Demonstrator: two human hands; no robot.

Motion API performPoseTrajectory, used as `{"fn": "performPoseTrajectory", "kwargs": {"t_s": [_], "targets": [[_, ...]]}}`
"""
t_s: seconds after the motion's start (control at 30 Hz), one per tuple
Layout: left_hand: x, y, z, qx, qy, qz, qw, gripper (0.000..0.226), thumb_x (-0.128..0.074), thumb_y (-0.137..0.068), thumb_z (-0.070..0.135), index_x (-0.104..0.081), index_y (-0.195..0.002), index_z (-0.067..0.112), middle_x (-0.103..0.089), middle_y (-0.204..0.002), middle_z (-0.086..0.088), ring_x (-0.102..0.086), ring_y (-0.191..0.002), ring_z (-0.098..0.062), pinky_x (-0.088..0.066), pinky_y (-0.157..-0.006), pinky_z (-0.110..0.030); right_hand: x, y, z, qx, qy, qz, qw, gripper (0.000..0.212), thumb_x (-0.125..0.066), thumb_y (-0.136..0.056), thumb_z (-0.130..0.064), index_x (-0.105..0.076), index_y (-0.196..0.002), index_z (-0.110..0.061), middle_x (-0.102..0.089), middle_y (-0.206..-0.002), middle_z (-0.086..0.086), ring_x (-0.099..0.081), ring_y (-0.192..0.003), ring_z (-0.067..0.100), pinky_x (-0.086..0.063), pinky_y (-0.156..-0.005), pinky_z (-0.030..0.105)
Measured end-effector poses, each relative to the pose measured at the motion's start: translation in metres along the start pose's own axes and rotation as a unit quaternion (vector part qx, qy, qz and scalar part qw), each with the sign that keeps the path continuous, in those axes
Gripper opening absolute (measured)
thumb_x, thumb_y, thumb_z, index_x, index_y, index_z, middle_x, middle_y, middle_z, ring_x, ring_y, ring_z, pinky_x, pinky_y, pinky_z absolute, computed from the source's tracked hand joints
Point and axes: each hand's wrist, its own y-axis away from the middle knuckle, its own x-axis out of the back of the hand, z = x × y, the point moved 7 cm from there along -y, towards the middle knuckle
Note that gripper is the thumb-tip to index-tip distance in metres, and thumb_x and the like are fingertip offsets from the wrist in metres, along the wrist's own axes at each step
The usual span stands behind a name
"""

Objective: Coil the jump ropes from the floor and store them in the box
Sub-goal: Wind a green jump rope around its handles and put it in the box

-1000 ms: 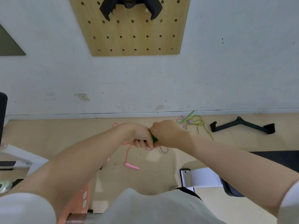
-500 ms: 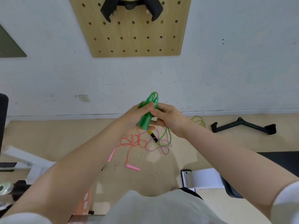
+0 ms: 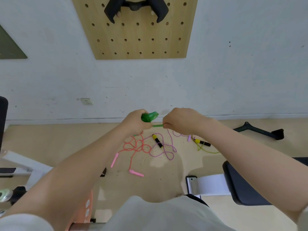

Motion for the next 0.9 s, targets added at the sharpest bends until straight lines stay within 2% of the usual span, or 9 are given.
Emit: {"fn": "performPoseTrajectory", "kwargs": {"t_s": [0.07,0.13,0.23,0.33,0.4,0.53,0.67,0.73,0.9], "targets": [[-0.009,0.003,0.010,-0.035,-0.110,-0.036,0.993,0.023,-0.066,-0.081,0.020,-0.055,-0.101,0.014,-0.056,-0.084,-0.003,-0.052,-0.065,-0.019,-0.041,-0.053,-0.026,0.012,0.001,-0.012,0.042,0.087,0.017,0.995,0.029,-0.035,-0.100,-0.028,-0.060,-0.103,-0.014,-0.051,-0.090,0.003,-0.053,-0.080,0.025,-0.038,-0.062,0.029],[-0.017,0.007,0.021,-0.060,-0.229,-0.048,0.970,0.014,-0.062,-0.082,0.023,-0.049,-0.081,0.019,-0.056,-0.079,0.000,-0.051,-0.070,-0.019,-0.040,-0.058,-0.027,0.022,-0.001,-0.023,0.077,0.140,0.043,0.986,0.025,-0.039,-0.098,-0.024,-0.060,-0.093,-0.011,-0.050,-0.077,0.001,-0.048,-0.068,0.023,-0.032,-0.051,0.025],[-0.024,0.013,0.031,-0.071,-0.343,-0.048,0.936,0.031,-0.055,-0.085,0.027,-0.037,-0.061,0.020,-0.042,-0.062,0.003,-0.046,-0.064,-0.020,-0.030,-0.049,-0.024,0.032,-0.004,-0.035,0.118,0.172,0.049,0.977,0.023,-0.046,-0.094,-0.028,-0.054,-0.079,-0.013,-0.037,-0.062,-0.003,-0.046,-0.066,0.023,-0.030,-0.050,0.023],[-0.029,0.020,0.039,-0.131,-0.400,-0.053,0.905,0.024,-0.053,-0.085,0.032,-0.056,-0.081,0.009,-0.049,-0.069,-0.001,-0.049,-0.068,-0.022,-0.027,-0.047,-0.023,0.037,-0.008,-0.032,0.133,0.111,0.047,0.984,0.020,-0.055,-0.090,-0.037,-0.063,-0.087,-0.019,-0.049,-0.067,-0.005,-0.050,-0.072,0.018,-0.035,-0.053,0.024],[-0.032,0.027,0.042,-0.179,-0.402,-0.079,0.894,0.023,-0.057,-0.081,0.029,-0.061,-0.097,0.013,-0.050,-0.071,0.001,-0.048,-0.068,-0.018,-0.030,-0.048,-0.023,0.034,-0.011,-0.021,0.118,-0.029,0.026,0.992,0.017,-0.065,-0.083,-0.034,-0.063,-0.085,-0.017,-0.065,-0.074,-0.001,-0.053,-0.070,0.013,-0.038,-0.055,0.023],[-0.030,0.039,0.044,-0.229,-0.271,-0.095,0.930,0.019,-0.067,-0.075,0.029,-0.058,-0.092,0.031,-0.051,-0.062,0.013,-0.049,-0.059,-0.003,-0.040,-0.058,-0.023,0.028,-0.011,0.001,0.094,-0.328,0.007,0.940,0.025,-0.074,-0.077,-0.017,-0.050,-0.069,-0.014,-0.059,-0.055,0.002,-0.044,-0.044,0.012,-0.035,-0.045,0.019],[0.000,0.044,0.048,-0.202,-0.021,0.001,0.979,0.028,-0.078,-0.069,0.021,-0.059,-0.086,0.033,-0.056,-0.066,0.012,-0.048,-0.055,0.001,-0.040,-0.058,-0.013,0.015,-0.013,0.033,0.026,-0.573,0.050,0.818,0.023,-0.063,-0.085,-0.002,-0.050,-0.067,-0.008,-0.051,-0.045,-0.003,-0.035,-0.034,0.007,-0.026,-0.035,0.015],[0.007,0.044,0.048,-0.172,0.069,0.013,0.983,0.025,-0.080,-0.069,0.019,-0.062,-0.085,0.027,-0.057,-0.066,0.009,-0.051,-0.055,-0.005,-0.043,-0.056,-0.017,0.004,-0.015,0.039,-0.008,-0.639,0.057,0.767,0.022,-0.057,-0.088,-0.002,-0.050,-0.068,-0.006,-0.049,-0.044,-0.002,-0.034,-0.031,0.006,-0.023,-0.033,0.013],[0.003,0.042,0.037,-0.106,0.185,0.045,0.976,0.026,-0.078,-0.071,0.026,-0.059,-0.088,0.020,-0.058,-0.057,0.001,-0.053,-0.044,-0.018,-0.043,-0.047,-0.029,-0.014,-0.018,0.029,-0.051,-0.663,0.092,0.741,0.022,-0.053,-0.090,0.000,-0.049,-0.069,-0.007,-0.053,-0.046,-0.006,-0.033,-0.031,0.005,-0.021,-0.034,0.015]]}}
